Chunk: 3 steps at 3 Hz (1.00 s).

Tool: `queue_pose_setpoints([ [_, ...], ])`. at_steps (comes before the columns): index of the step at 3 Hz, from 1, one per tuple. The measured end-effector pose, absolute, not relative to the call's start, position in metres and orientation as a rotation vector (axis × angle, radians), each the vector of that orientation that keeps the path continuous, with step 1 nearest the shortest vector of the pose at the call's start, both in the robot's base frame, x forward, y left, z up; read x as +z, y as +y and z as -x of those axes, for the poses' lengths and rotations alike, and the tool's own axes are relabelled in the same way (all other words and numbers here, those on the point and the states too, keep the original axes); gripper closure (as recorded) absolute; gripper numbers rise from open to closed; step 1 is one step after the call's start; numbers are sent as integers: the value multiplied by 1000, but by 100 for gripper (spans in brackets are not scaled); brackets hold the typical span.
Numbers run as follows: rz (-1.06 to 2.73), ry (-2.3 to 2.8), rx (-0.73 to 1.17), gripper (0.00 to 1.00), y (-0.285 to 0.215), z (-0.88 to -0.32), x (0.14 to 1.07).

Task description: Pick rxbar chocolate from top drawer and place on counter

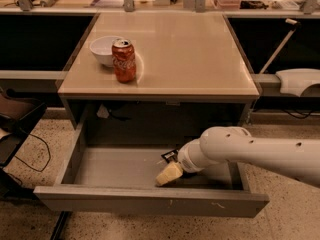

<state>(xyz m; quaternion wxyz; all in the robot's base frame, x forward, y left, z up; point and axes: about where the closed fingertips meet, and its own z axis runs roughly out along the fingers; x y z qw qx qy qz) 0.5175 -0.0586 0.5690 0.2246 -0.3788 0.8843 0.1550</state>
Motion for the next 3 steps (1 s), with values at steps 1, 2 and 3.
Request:
queue_pose_setpoints([
  [1,1045,2440,428,19,-59,-517,571],
  [2,1045,2440,428,42,-59,-517,571],
  [3,1045,2440,428,65,-59,-517,580],
])
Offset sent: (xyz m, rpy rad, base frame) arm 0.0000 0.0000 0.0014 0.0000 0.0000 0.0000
